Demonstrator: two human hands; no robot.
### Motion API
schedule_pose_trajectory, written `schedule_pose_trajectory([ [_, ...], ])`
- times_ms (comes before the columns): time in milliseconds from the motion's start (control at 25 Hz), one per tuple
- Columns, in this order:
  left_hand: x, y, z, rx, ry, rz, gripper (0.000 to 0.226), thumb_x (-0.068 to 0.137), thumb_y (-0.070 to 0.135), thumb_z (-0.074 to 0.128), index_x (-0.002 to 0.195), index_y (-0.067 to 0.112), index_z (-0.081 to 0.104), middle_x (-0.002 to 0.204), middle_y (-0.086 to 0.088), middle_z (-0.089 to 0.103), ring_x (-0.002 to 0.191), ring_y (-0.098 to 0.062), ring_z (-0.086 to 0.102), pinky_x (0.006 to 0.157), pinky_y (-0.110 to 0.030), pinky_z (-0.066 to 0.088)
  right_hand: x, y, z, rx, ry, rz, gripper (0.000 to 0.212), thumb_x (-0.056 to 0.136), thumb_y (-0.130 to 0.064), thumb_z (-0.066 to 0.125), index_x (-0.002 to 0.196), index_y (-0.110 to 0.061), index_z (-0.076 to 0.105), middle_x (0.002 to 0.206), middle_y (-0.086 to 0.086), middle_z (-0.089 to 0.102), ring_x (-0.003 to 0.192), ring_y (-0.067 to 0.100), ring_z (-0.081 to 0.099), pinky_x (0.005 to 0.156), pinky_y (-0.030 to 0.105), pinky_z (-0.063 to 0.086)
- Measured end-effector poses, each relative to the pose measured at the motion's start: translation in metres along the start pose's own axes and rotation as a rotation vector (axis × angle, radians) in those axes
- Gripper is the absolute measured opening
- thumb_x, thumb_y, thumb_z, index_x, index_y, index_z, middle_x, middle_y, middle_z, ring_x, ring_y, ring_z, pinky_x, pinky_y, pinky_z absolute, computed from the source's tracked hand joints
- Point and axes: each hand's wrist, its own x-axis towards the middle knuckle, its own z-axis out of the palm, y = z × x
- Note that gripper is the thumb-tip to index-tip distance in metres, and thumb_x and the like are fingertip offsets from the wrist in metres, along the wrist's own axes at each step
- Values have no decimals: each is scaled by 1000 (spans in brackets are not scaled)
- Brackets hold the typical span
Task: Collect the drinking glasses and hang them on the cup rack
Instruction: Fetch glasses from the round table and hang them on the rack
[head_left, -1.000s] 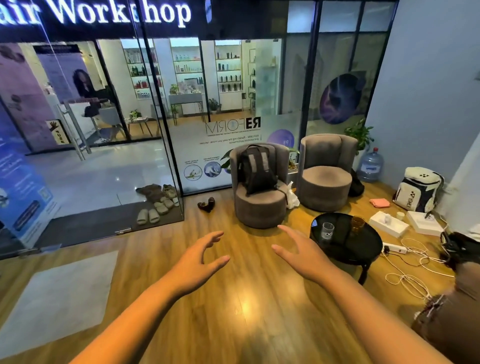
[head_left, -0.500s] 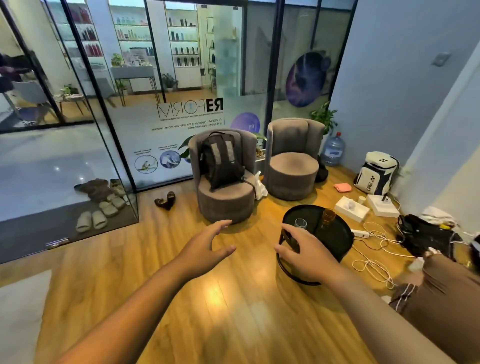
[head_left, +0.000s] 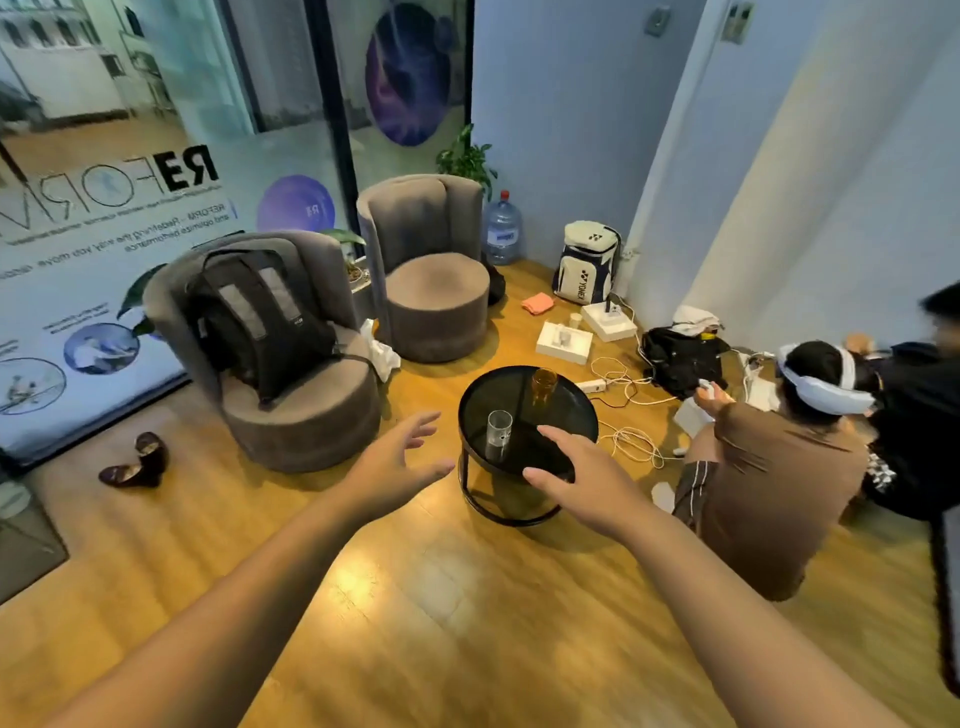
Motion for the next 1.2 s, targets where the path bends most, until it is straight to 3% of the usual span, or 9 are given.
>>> schedule_pose_trajectory([
  [320, 139, -31, 25, 74, -101, -4, 84, 82, 51, 81, 154, 42, 37, 152, 10, 51, 139, -12, 48, 107, -35, 46, 128, 56, 4, 72, 1, 105, 73, 95, -56, 65, 159, -37, 35, 159, -3, 44, 143, 23, 45, 110, 44, 50],
  [520, 217, -55, 40, 105, -77, -92, 90, 79, 50, 84, 155, 39, 36, 154, 8, 50, 138, -12, 48, 100, -26, 45, 223, 91, 12, 83, -91, 154, 75, 95, -54, 67, 159, -36, 34, 162, -2, 42, 145, 25, 44, 110, 44, 48],
  [640, 229, -58, 36, 110, -46, -50, 96, 79, 50, 85, 158, 41, 30, 154, 7, 50, 140, -14, 48, 101, -28, 45, 229, 93, 4, 82, -104, 124, 76, 95, -54, 66, 161, -36, 32, 164, -1, 39, 147, 24, 42, 111, 44, 47],
  [680, 279, -67, 49, 109, -102, -75, 98, 78, 51, 85, 158, 41, 29, 154, 7, 49, 141, -15, 47, 102, -30, 46, 269, 117, 5, 85, -149, 178, 77, 95, -54, 66, 161, -37, 31, 164, -2, 38, 148, 24, 41, 111, 44, 47],
  [720, 347, -83, 71, 104, -158, -122, 99, 77, 51, 85, 158, 41, 28, 155, 6, 49, 141, -15, 47, 103, -31, 45, 321, 152, 6, 82, -203, 264, 78, 95, -55, 67, 162, -38, 30, 165, -2, 38, 147, 24, 42, 111, 44, 47],
  [880, 374, -79, 68, 112, -131, -68, 100, 77, 49, 87, 158, 37, 31, 156, 6, 47, 142, -15, 45, 103, -26, 39, 328, 152, 5, 91, -207, 250, 80, 92, -58, 67, 160, -42, 29, 164, -3, 39, 135, 23, 56, 107, 47, 52],
  [960, 405, -96, 88, 153, -153, -64, 97, 79, 47, 86, 158, 34, 32, 159, 6, 45, 143, -14, 43, 103, -23, 37, 348, 166, 18, 94, -190, 274, 79, 93, -56, 68, 161, -40, 30, 165, -3, 39, 142, 22, 49, 110, 42, 49],
  [1080, 456, -137, 131, 170, -233, -97, 96, 78, 50, 86, 157, 35, 33, 160, 7, 43, 145, -17, 42, 107, -30, 41, 383, 192, 47, 130, -159, 331, 76, 95, -52, 69, 161, -38, 33, 164, -6, 40, 147, 19, 41, 105, 29, 41],
  [1200, 505, -181, 164, 221, -300, -103, 97, 78, 51, 85, 158, 32, 32, 161, 5, 42, 146, -20, 40, 111, -34, 41, 416, 212, 81, 180, -101, 382, 75, 94, -52, 69, 159, -42, 33, 163, -11, 41, 148, 14, 39, 109, 30, 40],
])
